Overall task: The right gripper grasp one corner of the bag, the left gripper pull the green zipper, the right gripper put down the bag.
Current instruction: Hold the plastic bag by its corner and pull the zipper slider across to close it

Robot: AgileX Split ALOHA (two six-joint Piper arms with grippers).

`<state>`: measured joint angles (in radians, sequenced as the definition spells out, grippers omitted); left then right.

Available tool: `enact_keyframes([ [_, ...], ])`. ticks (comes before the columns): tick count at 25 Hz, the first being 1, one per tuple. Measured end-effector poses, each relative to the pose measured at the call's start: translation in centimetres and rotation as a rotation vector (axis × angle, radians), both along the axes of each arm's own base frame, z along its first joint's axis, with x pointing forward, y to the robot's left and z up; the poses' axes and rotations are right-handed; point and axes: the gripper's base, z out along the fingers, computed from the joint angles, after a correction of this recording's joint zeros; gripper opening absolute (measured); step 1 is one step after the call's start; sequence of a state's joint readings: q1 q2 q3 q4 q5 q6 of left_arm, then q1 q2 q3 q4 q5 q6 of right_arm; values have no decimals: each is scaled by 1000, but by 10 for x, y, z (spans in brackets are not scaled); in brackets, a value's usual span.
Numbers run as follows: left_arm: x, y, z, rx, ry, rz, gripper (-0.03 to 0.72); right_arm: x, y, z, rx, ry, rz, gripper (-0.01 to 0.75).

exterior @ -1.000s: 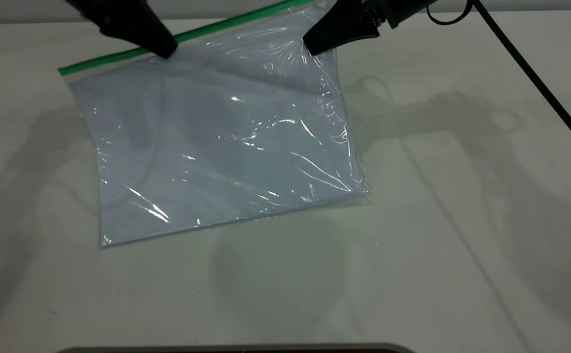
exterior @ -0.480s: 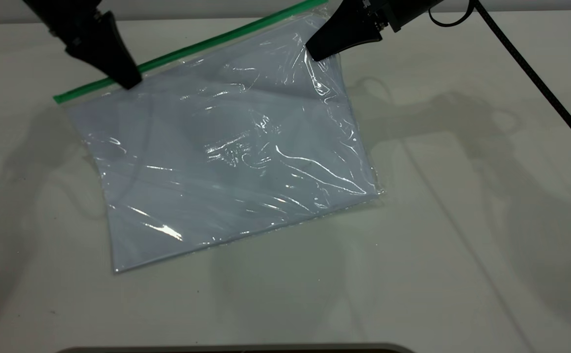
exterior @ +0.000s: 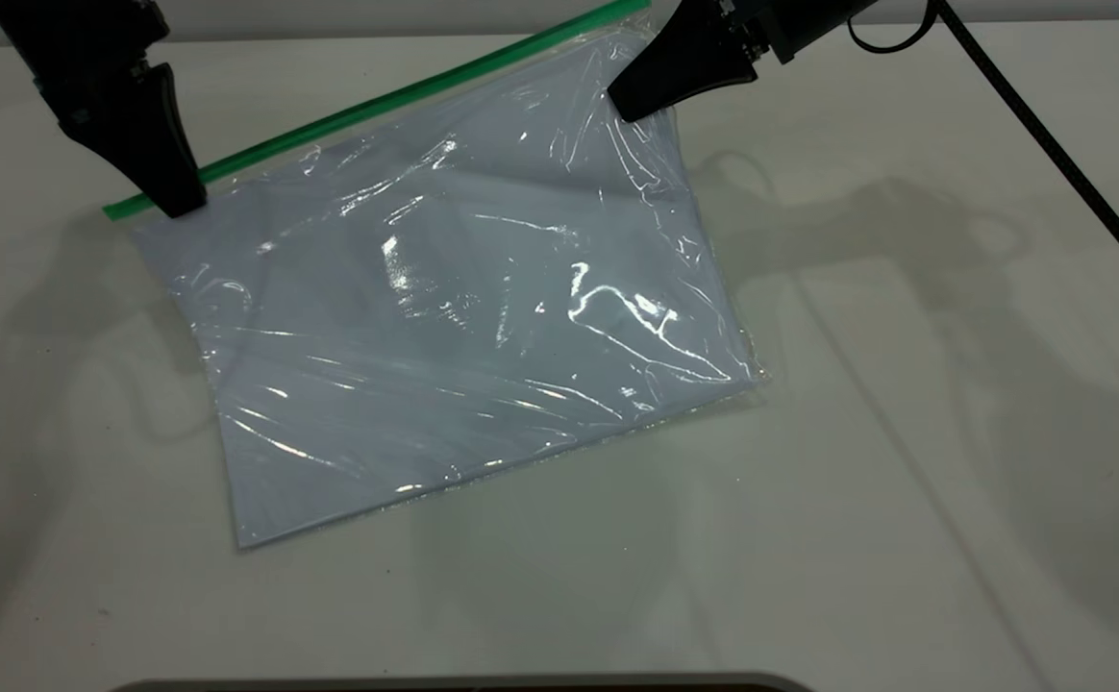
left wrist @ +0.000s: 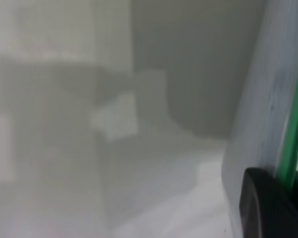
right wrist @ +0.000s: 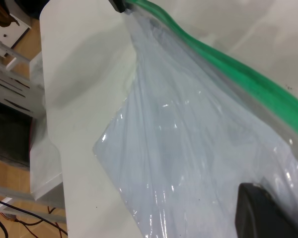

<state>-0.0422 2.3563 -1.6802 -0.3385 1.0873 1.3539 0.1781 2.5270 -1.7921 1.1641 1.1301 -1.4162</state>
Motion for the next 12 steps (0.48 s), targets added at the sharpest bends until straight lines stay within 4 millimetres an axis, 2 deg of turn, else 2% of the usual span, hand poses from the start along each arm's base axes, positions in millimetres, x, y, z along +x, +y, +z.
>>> enact_keyframes([
  [12, -2, 3, 0, 24, 23, -21, 67, 0, 0, 0, -2, 1, 0, 37],
])
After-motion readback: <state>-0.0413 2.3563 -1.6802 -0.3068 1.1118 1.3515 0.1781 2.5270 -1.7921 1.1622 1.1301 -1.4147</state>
